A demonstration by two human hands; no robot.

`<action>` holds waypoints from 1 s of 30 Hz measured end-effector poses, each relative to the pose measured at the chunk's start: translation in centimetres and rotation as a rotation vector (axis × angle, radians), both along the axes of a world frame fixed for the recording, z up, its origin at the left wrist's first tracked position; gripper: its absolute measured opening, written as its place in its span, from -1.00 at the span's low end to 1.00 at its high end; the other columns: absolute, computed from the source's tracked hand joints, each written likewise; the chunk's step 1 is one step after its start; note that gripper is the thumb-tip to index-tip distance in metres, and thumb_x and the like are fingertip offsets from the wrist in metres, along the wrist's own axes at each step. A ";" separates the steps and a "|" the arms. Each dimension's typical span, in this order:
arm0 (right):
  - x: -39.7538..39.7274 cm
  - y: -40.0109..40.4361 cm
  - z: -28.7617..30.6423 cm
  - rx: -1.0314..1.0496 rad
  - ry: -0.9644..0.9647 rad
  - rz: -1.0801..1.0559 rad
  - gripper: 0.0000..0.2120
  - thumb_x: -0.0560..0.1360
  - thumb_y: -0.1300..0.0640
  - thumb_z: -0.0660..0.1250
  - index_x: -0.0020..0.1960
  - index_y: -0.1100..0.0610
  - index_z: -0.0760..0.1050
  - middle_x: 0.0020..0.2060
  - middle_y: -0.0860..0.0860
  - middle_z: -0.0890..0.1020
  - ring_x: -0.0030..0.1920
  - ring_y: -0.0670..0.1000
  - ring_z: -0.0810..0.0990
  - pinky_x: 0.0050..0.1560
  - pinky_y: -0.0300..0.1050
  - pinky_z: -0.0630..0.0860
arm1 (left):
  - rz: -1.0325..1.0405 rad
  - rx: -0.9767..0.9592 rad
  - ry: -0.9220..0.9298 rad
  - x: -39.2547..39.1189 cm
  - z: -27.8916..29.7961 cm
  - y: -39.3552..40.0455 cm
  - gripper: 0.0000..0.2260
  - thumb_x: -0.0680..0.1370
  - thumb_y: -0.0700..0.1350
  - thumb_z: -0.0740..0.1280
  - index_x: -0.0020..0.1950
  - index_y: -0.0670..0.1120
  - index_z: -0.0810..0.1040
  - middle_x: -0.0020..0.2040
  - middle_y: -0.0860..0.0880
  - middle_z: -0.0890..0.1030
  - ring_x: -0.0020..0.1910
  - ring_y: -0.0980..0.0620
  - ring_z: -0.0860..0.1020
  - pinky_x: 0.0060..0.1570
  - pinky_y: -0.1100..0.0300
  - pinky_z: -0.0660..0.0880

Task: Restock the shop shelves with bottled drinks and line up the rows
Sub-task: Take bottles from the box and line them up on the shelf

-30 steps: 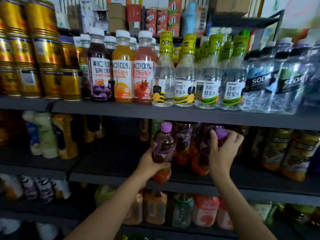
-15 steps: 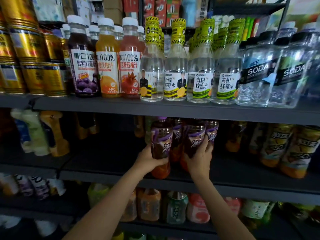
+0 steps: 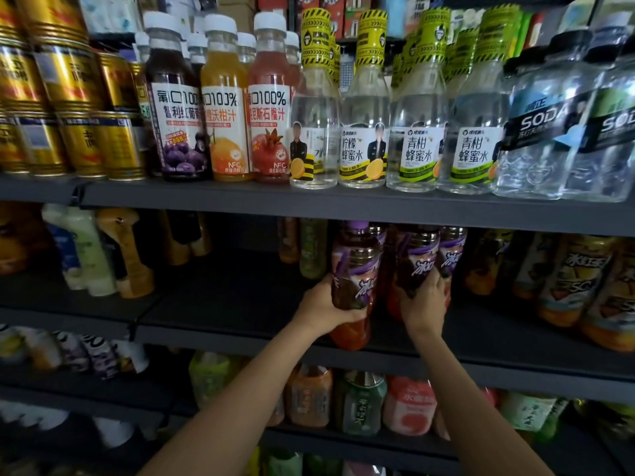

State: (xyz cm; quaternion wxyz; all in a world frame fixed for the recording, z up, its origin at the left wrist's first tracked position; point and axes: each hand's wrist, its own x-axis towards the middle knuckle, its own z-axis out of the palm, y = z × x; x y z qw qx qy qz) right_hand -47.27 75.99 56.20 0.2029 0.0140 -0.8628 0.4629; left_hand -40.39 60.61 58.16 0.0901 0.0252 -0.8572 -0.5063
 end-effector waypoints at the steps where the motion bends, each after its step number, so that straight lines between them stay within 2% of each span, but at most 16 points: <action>1: -0.2 0.2 0.1 -0.004 -0.011 0.002 -0.37 0.46 0.25 0.36 0.42 0.29 0.14 0.31 0.24 0.37 0.28 0.25 0.39 0.14 0.11 0.41 | -0.008 0.001 0.001 -0.2 0.0 0.5 -0.46 0.37 -0.12 0.50 0.30 -0.05 0.40 0.22 0.00 0.54 0.22 0.05 0.48 0.20 0.19 0.40; 3: -0.7 1.0 0.4 0.018 -0.064 0.022 -0.47 0.46 0.27 0.35 0.34 0.30 0.21 0.22 0.24 0.45 0.19 0.26 0.46 0.03 0.09 0.44 | -0.016 0.000 0.006 -0.6 -0.1 1.7 -0.44 0.37 -0.12 0.50 0.31 -0.04 0.38 0.23 -0.01 0.53 0.23 0.03 0.47 0.22 0.18 0.41; 6: -1.4 2.1 0.9 0.100 -0.142 0.010 -0.61 0.48 0.26 0.31 0.23 0.29 0.25 0.10 0.23 0.51 0.09 0.25 0.51 -0.12 0.01 0.39 | 0.038 -0.047 0.018 -1.8 -0.4 3.5 -0.42 0.36 -0.06 0.51 0.31 -0.06 0.37 0.24 -0.05 0.53 0.25 -0.02 0.47 0.25 0.09 0.41; 9: -1.7 2.7 0.6 0.163 -0.128 -0.072 -0.67 0.50 0.24 0.29 0.21 0.27 0.29 0.11 0.22 0.51 0.11 0.28 0.50 -0.11 0.04 0.41 | 0.133 -0.166 0.007 -2.8 -0.7 5.2 -0.40 0.38 0.04 0.47 0.33 -0.07 0.32 0.28 -0.08 0.48 0.27 -0.09 0.45 0.24 0.06 0.41; 13: -2.2 4.0 0.3 0.207 -0.113 -0.096 -0.64 0.49 0.22 0.31 0.25 0.25 0.34 0.16 0.21 0.50 0.15 0.26 0.49 -0.04 0.07 0.46 | 0.202 -0.338 -0.114 -3.9 -0.4 6.4 -0.36 0.42 0.15 0.40 0.38 -0.07 0.25 0.36 -0.17 0.29 0.31 -0.21 0.36 0.24 -0.02 0.37; 16: -2.4 4.6 0.1 0.231 -0.099 -0.071 -0.67 0.50 0.22 0.29 0.23 0.25 0.33 0.15 0.23 0.49 0.13 0.28 0.49 -0.09 0.03 0.41 | 0.217 -0.393 -0.093 -4.9 -0.2 7.2 -0.40 0.43 0.13 0.39 0.34 -0.12 0.29 0.33 -0.18 0.36 0.30 -0.17 0.38 0.23 0.02 0.38; 19: -1.3 4.4 -0.6 0.216 -0.034 -0.025 -0.65 0.52 0.22 0.26 0.27 0.27 0.31 0.21 0.21 0.42 0.14 0.27 0.47 -0.09 0.00 0.36 | 0.261 -0.340 -0.053 -5.6 -0.6 8.4 -0.47 0.45 0.09 0.39 0.28 -0.16 0.33 0.26 -0.17 0.44 0.25 -0.13 0.43 0.19 0.06 0.39; 22: -0.4 3.6 -1.1 0.159 0.019 0.053 -0.59 0.49 0.22 0.32 0.29 0.29 0.31 0.19 0.19 0.42 0.15 0.22 0.46 -0.04 -0.02 0.39 | 0.282 -0.303 0.011 -5.7 -0.8 8.8 -0.52 0.48 0.04 0.37 0.27 -0.17 0.33 0.23 -0.15 0.48 0.22 -0.10 0.47 0.14 0.13 0.41; 25: 0.5 2.7 -1.2 0.110 0.087 0.048 -0.57 0.49 0.25 0.32 0.31 0.29 0.31 0.16 0.19 0.44 0.12 0.11 0.43 -0.08 -0.22 0.28 | 0.210 -0.226 0.076 -4.7 -1.7 7.7 -0.57 0.50 -0.09 0.36 0.30 -0.15 0.31 0.23 -0.10 0.49 0.22 -0.05 0.48 0.16 0.16 0.40; 28: 2.2 1.1 -0.8 0.036 0.249 0.036 -0.68 0.47 0.36 0.28 0.21 0.34 0.35 0.10 0.23 0.44 -0.03 -0.02 0.38 -0.14 -0.39 0.21 | 0.197 -0.131 0.180 -2.3 -3.5 5.1 -0.60 0.49 -0.22 0.34 0.30 -0.11 0.34 0.19 -0.06 0.49 0.15 0.02 0.51 0.17 0.15 0.47; 30: 3.5 -1.1 -0.4 0.007 0.302 0.070 -0.67 0.45 0.39 0.28 0.20 0.35 0.36 0.11 0.23 0.43 0.02 0.06 0.43 -0.08 -0.39 0.25 | 0.274 -0.082 0.247 0.0 -4.9 2.2 -0.65 0.49 -0.26 0.32 0.26 -0.11 0.37 0.14 -0.02 0.48 0.08 0.09 0.49 0.12 0.21 0.48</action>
